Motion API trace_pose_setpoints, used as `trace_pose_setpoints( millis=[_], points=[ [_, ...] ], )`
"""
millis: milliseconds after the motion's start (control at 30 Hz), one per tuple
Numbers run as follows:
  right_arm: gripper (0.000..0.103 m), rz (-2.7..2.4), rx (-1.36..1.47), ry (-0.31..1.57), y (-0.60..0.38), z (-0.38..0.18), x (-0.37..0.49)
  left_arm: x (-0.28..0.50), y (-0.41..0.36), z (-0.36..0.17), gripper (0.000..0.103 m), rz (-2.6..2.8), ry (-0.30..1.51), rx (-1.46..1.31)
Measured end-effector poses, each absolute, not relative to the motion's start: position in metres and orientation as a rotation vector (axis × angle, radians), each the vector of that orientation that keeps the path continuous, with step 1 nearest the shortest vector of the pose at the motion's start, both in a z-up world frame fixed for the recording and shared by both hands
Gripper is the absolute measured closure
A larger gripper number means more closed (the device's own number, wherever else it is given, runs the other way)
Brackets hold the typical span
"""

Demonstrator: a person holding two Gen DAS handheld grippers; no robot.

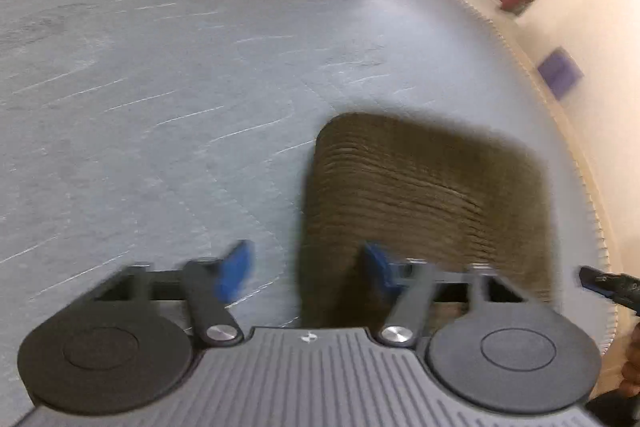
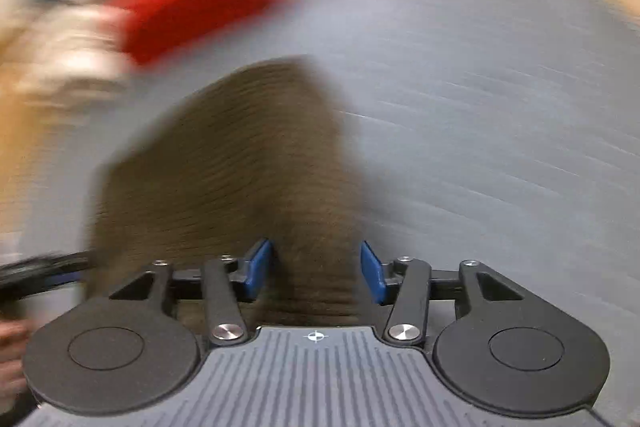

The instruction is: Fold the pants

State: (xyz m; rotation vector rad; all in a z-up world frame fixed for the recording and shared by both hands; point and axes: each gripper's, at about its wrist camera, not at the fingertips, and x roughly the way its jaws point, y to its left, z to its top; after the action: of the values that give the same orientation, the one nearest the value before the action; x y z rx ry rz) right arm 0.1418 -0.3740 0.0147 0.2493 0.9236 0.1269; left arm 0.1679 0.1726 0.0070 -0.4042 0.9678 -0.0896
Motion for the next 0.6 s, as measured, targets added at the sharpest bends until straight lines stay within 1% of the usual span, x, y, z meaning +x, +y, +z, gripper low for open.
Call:
trace_pose_setpoints(
  millis=[100, 167, 200, 233, 267, 300, 333, 367, 400, 467, 533, 600],
  points=[
    [0.069, 0.141, 0.379, 0.907, -0.404, 0.002, 0.127, 0.134, 0.160, 0.031, 0.041, -0.122, 0.826, -0.348],
    [0.069, 0.210, 0.383, 0.881, -0.403, 0.005, 0.117, 0.112, 0.139, 0.039, 0.042, -0.196, 0.778, -0.274],
    [0.069, 0.268, 0.342, 0.852, -0.395, 0.010, 0.113, 0.106, 0.128, 0.039, 0.046, -0.239, 0.771, -0.236],
    [0.069, 0.321, 0.300, 0.839, -0.386, 0.012, 0.109, 0.097, 0.117, 0.035, 0.053, -0.284, 0.779, -0.189],
    [0.069, 0.369, 0.261, 0.840, -0.382, 0.011, 0.106, 0.095, 0.105, 0.025, 0.055, -0.312, 0.817, -0.138],
    [0.069, 0.407, 0.214, 0.875, -0.375, 0.004, 0.104, 0.094, 0.093, 0.009, 0.060, -0.317, 0.896, -0.079],
    [0.069, 0.420, 0.171, 0.929, -0.369, -0.004, 0.104, 0.094, 0.083, -0.013, 0.061, -0.295, 0.985, -0.001],
    [0.069, 0.412, 0.093, 1.023, -0.362, -0.020, 0.104, 0.087, 0.078, -0.021, 0.061, -0.283, 0.973, 0.032],
    [0.066, 0.397, 0.021, 1.089, -0.358, -0.036, 0.102, 0.082, 0.075, -0.020, 0.061, -0.276, 0.951, 0.038],
    [0.066, 0.395, -0.032, 1.076, -0.355, -0.039, 0.098, 0.078, 0.073, -0.010, 0.061, -0.243, 0.964, 0.016],
    [0.066, 0.375, -0.009, 1.071, -0.358, -0.033, 0.097, 0.071, 0.082, 0.000, 0.061, -0.244, 0.957, -0.015],
    [0.065, 0.355, 0.022, 1.063, -0.365, -0.029, 0.086, 0.060, 0.084, 0.014, 0.058, -0.254, 0.932, 0.004]
  ],
)
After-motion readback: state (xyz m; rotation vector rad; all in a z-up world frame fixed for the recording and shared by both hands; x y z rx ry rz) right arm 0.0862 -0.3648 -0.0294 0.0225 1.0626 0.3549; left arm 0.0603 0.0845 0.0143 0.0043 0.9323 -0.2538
